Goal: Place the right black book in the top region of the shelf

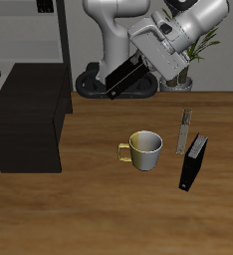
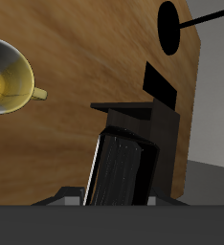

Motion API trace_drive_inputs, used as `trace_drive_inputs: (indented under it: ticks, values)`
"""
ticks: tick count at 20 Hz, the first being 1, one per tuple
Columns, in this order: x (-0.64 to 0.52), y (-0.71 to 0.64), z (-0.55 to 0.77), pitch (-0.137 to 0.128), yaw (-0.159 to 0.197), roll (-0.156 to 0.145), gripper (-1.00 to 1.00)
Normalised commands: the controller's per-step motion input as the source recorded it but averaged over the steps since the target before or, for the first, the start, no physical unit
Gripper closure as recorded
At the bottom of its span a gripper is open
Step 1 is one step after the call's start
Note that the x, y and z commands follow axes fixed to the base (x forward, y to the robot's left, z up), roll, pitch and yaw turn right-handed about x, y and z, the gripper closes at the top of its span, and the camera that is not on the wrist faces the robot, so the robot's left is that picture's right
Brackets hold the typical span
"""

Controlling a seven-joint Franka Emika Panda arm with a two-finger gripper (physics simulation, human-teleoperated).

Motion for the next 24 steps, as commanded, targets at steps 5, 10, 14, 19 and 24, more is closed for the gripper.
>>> trace_drive_inputs:
  ticks: [5, 10, 14, 19, 24]
  values:
    - [0.09, -0.03, -0.05, 0.019, -0.008, -0.049, 1.0]
    - [0.05, 0.17, -0.13, 0.02, 0.003, -0.01, 1.0]
    - [0.03, 0.21, -0.01, -0.025, 0.022, -0.001, 1.0]
    - [0.05, 0.08, -0.05, -0.032, 0.018, -0.017, 1.0]
    - [0.15, -0.15, -0.05, 0.009, 0.001, -0.038, 1.0]
